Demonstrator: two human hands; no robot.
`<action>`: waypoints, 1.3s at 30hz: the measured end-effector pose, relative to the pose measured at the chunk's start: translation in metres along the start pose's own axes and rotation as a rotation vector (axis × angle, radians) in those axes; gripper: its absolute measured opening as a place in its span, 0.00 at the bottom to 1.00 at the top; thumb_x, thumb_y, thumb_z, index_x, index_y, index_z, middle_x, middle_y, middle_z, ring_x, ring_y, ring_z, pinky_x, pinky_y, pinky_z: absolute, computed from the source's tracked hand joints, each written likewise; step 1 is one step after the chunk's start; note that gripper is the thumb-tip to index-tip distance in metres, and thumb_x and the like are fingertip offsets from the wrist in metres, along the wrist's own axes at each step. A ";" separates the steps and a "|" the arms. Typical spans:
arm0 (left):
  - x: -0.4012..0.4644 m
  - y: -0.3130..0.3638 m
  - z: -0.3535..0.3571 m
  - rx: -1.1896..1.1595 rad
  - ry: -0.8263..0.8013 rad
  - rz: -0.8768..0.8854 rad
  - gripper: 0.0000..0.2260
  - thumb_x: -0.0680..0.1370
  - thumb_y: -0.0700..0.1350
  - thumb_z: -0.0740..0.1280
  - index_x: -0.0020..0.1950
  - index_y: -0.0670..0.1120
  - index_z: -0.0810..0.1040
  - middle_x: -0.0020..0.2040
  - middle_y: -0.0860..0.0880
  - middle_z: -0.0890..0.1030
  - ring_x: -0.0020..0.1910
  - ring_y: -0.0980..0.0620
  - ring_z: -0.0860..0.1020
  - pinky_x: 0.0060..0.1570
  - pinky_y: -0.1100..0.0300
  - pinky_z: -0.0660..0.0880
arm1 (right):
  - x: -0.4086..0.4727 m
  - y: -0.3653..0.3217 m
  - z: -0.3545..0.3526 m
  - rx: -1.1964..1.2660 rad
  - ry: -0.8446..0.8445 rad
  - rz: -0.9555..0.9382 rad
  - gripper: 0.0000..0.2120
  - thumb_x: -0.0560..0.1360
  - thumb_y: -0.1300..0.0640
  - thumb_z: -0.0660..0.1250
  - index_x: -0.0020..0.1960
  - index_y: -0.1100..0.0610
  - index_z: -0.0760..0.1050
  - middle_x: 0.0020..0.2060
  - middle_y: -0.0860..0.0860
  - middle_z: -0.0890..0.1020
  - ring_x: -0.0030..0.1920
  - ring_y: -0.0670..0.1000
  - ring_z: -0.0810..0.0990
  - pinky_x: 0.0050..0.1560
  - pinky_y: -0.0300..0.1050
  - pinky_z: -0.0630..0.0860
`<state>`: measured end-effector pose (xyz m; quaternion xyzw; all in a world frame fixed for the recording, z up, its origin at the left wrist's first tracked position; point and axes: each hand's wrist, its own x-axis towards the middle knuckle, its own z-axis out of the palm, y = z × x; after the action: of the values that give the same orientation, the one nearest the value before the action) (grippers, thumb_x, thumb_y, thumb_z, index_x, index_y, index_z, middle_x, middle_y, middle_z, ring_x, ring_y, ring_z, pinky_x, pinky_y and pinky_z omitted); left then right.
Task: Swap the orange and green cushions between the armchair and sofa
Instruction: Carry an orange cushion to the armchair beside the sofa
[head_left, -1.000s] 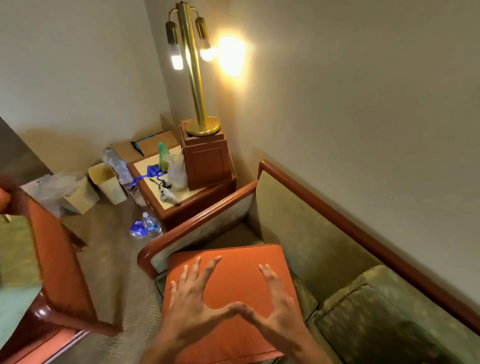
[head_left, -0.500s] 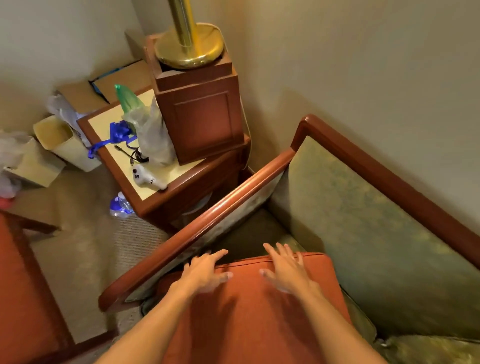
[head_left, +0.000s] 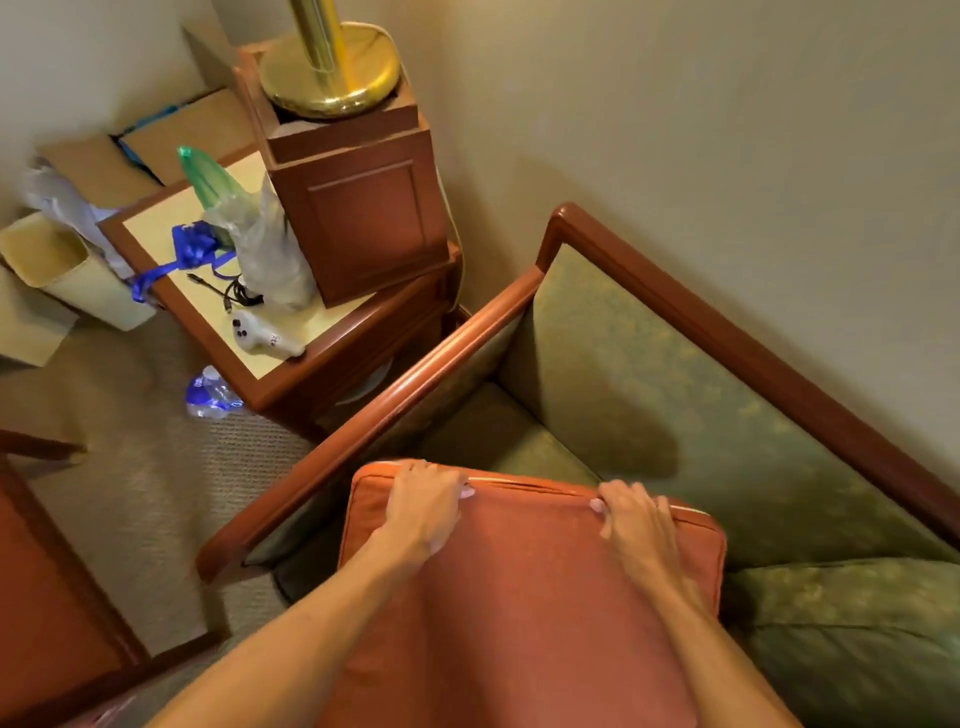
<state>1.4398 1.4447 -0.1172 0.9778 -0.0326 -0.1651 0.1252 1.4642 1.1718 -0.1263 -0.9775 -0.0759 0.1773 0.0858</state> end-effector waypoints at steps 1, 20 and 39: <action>-0.010 0.019 -0.017 -0.003 0.038 0.082 0.09 0.82 0.51 0.64 0.51 0.49 0.83 0.49 0.47 0.84 0.52 0.43 0.81 0.56 0.50 0.71 | -0.027 0.012 -0.016 0.022 0.071 0.021 0.06 0.78 0.58 0.63 0.42 0.52 0.75 0.42 0.51 0.79 0.47 0.59 0.78 0.48 0.56 0.68; -0.244 0.146 -0.024 0.322 -0.040 0.135 0.55 0.69 0.62 0.76 0.81 0.56 0.38 0.81 0.42 0.47 0.77 0.30 0.46 0.70 0.26 0.45 | -0.385 0.088 -0.037 -0.028 -0.008 0.311 0.59 0.62 0.30 0.73 0.79 0.52 0.44 0.74 0.50 0.58 0.71 0.57 0.57 0.71 0.62 0.58; -0.345 0.362 0.032 0.073 -0.064 0.678 0.58 0.60 0.57 0.81 0.80 0.46 0.49 0.69 0.45 0.68 0.67 0.40 0.67 0.72 0.37 0.59 | -0.495 0.089 -0.056 0.320 0.195 0.229 0.49 0.60 0.42 0.76 0.75 0.53 0.59 0.64 0.47 0.68 0.65 0.50 0.66 0.63 0.51 0.66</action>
<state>1.0956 1.1231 0.0546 0.9095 -0.3653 -0.1433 0.1370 1.0366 0.9884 0.0732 -0.9661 0.0734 0.1001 0.2263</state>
